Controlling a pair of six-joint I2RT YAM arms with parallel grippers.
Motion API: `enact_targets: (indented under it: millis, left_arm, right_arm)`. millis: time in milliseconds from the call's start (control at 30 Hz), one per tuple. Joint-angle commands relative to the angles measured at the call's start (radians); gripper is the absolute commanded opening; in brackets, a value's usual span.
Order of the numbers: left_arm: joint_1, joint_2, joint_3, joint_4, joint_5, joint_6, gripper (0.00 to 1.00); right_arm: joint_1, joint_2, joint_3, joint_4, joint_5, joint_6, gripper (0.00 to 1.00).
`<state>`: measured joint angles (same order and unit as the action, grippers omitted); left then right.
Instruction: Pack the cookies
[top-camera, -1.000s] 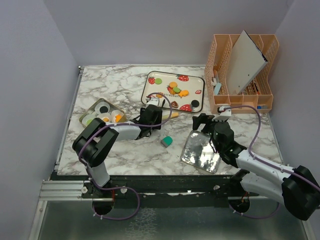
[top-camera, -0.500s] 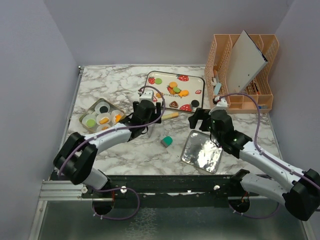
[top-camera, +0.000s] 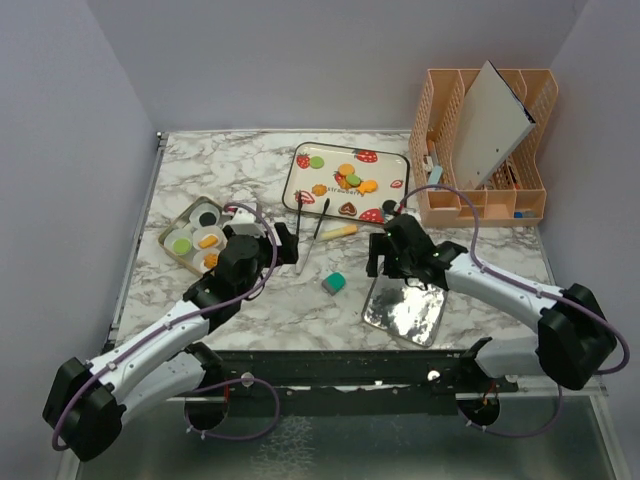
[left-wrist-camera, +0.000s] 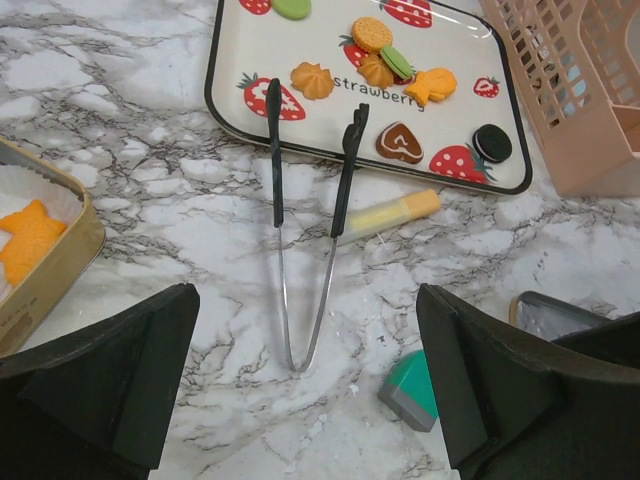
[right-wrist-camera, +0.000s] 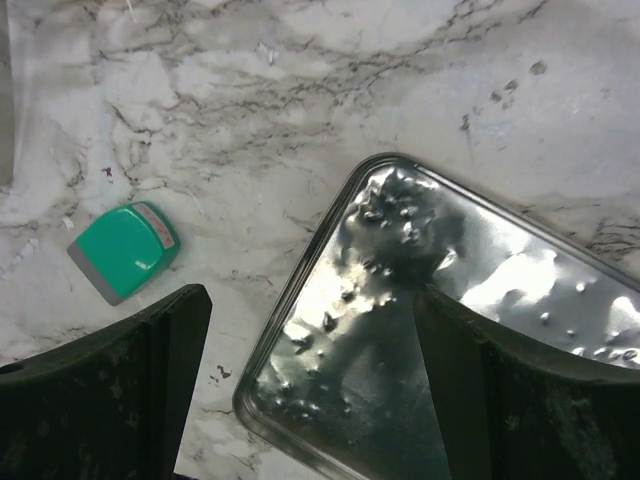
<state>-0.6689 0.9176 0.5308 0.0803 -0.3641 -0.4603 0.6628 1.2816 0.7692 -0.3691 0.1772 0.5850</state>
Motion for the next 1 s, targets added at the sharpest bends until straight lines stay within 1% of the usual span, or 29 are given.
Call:
enact_targets:
  millis: [0,100,333,500,733,833,967]
  left_arm:
    - [-0.002,-0.09,-0.054,0.059,-0.029,-0.023,0.99]
    - [-0.001,-0.134,-0.084,0.073,-0.074,-0.02,0.99]
    - [-0.002,-0.172,-0.097,0.059,-0.121,-0.008,0.99]
    - [-0.001,-0.17,-0.096,0.05,-0.138,-0.014,0.99]
    - [-0.003,-0.144,-0.087,0.05,-0.127,-0.012,0.99]
    - [-0.001,-0.143,-0.089,0.049,-0.127,-0.014,0.99]
    - [-0.001,-0.152,-0.093,0.052,-0.13,-0.015,0.99]
  right_arm:
    - [0.083,0.101,0.079,-0.157,0.057,0.092,0.89]
    - [0.129,0.179,0.13,-0.232,0.11,0.163,0.87]
    - [0.163,0.274,0.168,-0.279,0.129,0.269,0.71]
    - [0.167,0.281,0.172,-0.249,0.136,0.306,0.58]
    - [0.167,0.314,0.168,-0.204,0.133,0.345,0.48]
    - [0.167,0.332,0.163,-0.19,0.127,0.353,0.45]
    - [0.167,0.346,0.153,-0.167,0.114,0.359,0.36]
